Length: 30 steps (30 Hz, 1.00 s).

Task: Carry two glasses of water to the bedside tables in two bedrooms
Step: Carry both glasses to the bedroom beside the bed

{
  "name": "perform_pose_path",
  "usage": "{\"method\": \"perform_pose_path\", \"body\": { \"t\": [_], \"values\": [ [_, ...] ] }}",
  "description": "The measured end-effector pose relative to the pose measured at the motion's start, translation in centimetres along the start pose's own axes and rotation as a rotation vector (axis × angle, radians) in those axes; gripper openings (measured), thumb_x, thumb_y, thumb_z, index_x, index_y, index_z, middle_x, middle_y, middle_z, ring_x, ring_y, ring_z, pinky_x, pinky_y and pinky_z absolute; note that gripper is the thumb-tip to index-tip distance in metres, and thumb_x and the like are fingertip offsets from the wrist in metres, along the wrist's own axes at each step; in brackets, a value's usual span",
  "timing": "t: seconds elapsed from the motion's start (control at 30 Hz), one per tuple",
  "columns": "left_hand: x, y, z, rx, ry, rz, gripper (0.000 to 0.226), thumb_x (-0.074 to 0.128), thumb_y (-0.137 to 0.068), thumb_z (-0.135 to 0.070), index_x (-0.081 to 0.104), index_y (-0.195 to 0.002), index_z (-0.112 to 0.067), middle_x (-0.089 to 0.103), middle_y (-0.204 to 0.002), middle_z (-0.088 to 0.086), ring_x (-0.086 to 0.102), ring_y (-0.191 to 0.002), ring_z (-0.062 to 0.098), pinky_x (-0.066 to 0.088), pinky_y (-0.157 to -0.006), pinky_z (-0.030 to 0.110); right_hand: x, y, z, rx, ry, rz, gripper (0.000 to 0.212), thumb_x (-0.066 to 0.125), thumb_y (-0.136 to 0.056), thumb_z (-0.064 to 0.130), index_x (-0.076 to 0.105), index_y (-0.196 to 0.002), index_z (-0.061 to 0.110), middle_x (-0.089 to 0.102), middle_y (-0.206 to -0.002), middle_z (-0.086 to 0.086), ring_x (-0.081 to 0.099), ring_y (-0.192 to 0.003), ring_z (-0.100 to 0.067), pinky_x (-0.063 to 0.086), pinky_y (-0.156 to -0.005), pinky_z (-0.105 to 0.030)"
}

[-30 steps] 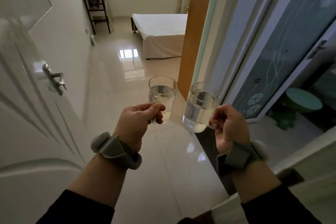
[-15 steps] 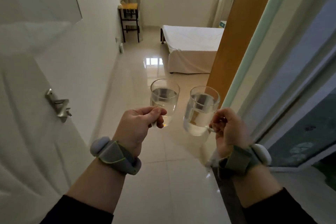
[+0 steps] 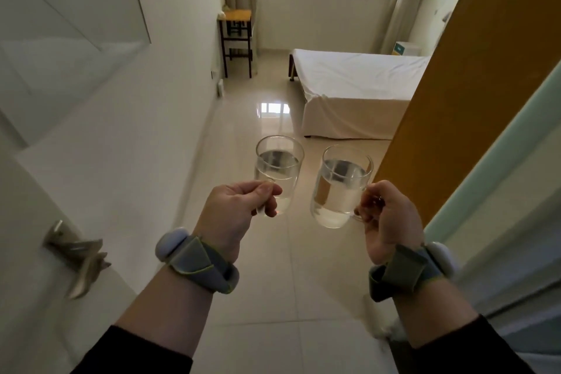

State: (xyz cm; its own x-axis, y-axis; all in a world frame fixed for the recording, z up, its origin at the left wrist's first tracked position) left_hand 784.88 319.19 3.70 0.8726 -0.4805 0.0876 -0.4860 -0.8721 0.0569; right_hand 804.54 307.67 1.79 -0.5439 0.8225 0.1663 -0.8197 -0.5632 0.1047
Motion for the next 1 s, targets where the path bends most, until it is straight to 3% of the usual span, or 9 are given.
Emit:
{"method": "perform_pose_path", "body": {
  "t": [0.2, 0.43, 0.67, 0.77, 1.0],
  "values": [
    [-2.2, -9.9, -1.9, 0.007, -0.020, 0.000, 0.023, 0.058, -0.088, -0.016, 0.076, -0.075, -0.013, 0.065, -0.060, 0.003, 0.058, -0.060, 0.015, 0.048, -0.082, 0.039, 6.6, -7.3, 0.1, 0.003, -0.062, -0.007, 0.040, 0.051, -0.077, 0.019, 0.059, -0.039, 0.027, 0.050, -0.045, 0.007, 0.043, -0.057, -0.014, 0.038, -0.068, -0.036],
    [-2.9, -21.4, -2.3, -0.009, -0.018, -0.007, 0.024, 0.057, -0.089, -0.016, 0.075, -0.073, -0.013, 0.066, -0.064, 0.006, 0.058, -0.059, 0.014, 0.047, -0.077, 0.038, 12.0, -17.5, -0.4, 0.002, -0.024, 0.014, 0.030, 0.051, -0.068, 0.027, 0.061, -0.039, 0.027, 0.050, -0.042, 0.008, 0.046, -0.044, -0.004, 0.039, -0.066, -0.036],
    [-1.3, -35.0, -2.9, 0.002, -0.011, -0.035, 0.025, 0.057, -0.088, -0.015, 0.076, -0.071, -0.013, 0.066, -0.063, 0.007, 0.058, -0.057, 0.014, 0.048, -0.080, 0.040, 18.3, -31.1, 0.5, 0.007, -0.128, 0.034, 0.020, 0.057, -0.058, 0.024, 0.055, -0.038, 0.020, 0.049, -0.043, 0.003, 0.039, -0.042, -0.010, 0.034, -0.057, -0.034],
    [-0.2, -42.6, -3.6, -0.005, 0.010, -0.065, 0.024, 0.057, -0.089, -0.015, 0.075, -0.073, -0.013, 0.066, -0.063, 0.006, 0.059, -0.058, 0.014, 0.050, -0.079, 0.036, 21.4, -38.3, 1.9, 0.000, -0.137, 0.096, 0.026, 0.056, -0.064, 0.019, 0.055, -0.038, 0.020, 0.048, -0.043, 0.002, 0.039, -0.044, -0.011, 0.034, -0.059, -0.034],
    [-0.1, -51.9, -4.2, -0.008, 0.019, -0.076, 0.022, 0.057, -0.088, -0.016, 0.075, -0.075, -0.012, 0.066, -0.060, 0.004, 0.060, -0.056, 0.013, 0.052, -0.077, 0.033, 26.3, -47.2, 2.4, -0.003, -0.147, 0.100, 0.042, 0.050, -0.078, 0.008, 0.055, -0.037, 0.019, 0.049, -0.042, 0.003, 0.039, -0.043, -0.011, 0.033, -0.059, -0.034]
  ]
}}
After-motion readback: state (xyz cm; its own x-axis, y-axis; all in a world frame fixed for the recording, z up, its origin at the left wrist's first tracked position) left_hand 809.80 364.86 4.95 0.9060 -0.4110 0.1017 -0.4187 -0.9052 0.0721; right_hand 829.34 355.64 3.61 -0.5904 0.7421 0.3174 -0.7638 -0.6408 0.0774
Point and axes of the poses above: each hand's wrist, its own y-axis away from the middle knuckle, its own x-axis out of the palm, z = x × y, the point moved 3 cm from there along -y, towards the middle knuckle
